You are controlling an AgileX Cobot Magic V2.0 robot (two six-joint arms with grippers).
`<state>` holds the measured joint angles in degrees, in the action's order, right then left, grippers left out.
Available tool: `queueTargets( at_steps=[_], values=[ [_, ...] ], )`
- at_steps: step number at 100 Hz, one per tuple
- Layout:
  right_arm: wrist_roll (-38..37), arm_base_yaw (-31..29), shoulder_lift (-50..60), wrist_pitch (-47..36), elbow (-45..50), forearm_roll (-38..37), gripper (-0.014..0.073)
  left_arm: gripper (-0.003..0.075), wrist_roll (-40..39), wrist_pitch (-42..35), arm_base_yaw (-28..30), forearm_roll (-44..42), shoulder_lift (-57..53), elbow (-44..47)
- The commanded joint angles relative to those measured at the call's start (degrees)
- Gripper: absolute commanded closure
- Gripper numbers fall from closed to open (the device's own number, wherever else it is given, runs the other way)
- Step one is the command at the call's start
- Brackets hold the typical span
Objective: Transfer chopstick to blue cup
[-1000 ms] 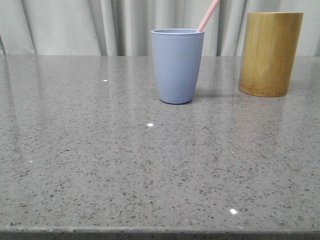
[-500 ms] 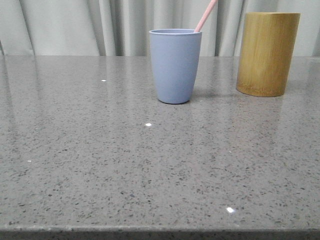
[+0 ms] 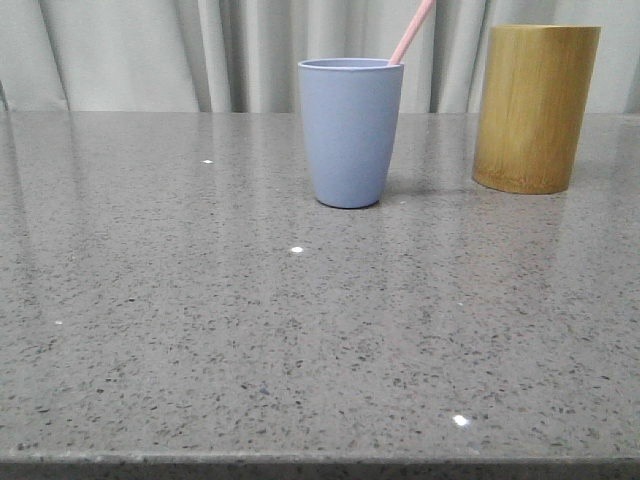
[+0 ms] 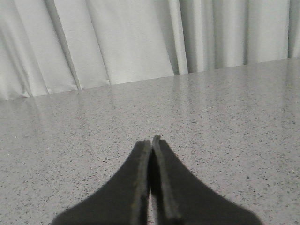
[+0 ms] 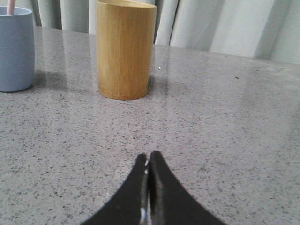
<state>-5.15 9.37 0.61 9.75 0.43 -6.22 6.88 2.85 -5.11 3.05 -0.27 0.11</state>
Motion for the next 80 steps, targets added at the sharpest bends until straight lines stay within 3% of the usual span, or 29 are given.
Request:
queueTargets(
  at_steps=[1, 80],
  values=[
    [0.56, -0.41, 0.96, -8.23, 0.27, 1.24, 0.0662, 0.0739, -0.69, -4.68, 0.12, 0.03, -1.93, 0.48],
    [0.56, -0.41, 0.96, -7.57, 1.17, 3.95, 0.0662, 0.0739, -0.69, -4.68, 0.12, 0.03, -1.93, 0.48]
  ],
)
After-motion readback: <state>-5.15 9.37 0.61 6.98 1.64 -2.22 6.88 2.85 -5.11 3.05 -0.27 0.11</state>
